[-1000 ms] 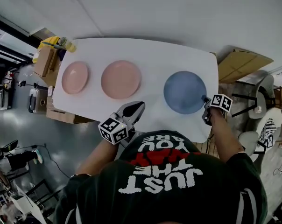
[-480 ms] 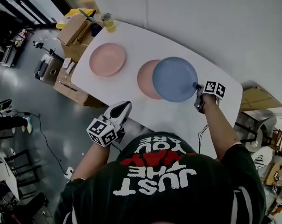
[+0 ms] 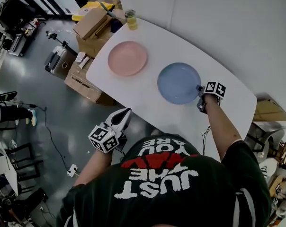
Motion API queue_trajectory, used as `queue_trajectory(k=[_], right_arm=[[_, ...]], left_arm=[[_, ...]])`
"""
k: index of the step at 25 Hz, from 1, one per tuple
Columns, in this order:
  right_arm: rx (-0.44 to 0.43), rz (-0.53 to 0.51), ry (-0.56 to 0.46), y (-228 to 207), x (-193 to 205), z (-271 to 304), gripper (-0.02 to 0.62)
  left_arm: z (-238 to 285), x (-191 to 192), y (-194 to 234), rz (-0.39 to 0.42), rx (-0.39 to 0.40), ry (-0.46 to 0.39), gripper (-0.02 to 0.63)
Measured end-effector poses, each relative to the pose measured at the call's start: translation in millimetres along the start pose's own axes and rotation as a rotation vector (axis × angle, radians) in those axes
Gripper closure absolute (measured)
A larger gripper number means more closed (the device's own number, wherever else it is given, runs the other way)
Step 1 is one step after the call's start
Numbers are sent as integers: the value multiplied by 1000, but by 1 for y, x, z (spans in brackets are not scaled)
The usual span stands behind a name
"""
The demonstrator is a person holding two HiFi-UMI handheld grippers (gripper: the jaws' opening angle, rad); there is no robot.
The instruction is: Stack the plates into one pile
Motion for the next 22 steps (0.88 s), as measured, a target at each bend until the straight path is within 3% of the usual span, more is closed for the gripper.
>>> queue_trajectory(k=[2, 4, 7, 12, 17, 20, 22], right_arm=[[-5, -42, 19, 4, 8, -4, 572], [-9, -127, 23, 11, 10, -13, 469], [-21, -209, -32, 18, 8, -38, 449], [-126, -166, -148, 1, 22, -106, 449], [-234, -116, -241, -40, 61, -173, 455], [-249, -143, -301, -61, 83, -205, 540], [-276, -193, -322, -63, 97, -221, 565]], left_arm=[[5, -3, -2, 3, 31, 11, 598], [14, -6, -4, 9, 66, 22, 598], [33, -10, -8, 26, 126, 38, 598], [68, -13, -39, 48, 227, 62, 598], [99, -10, -90, 99, 318, 91, 598], [108, -6, -120, 122, 335, 103, 598], [109, -1, -139, 133, 331, 107, 598]])
Point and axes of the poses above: the fingertips, and each gripper's own axes: z forward along the fingers, y to its left, x out of its underside, the point moved 2 cm from there along -z, backward along the fingers
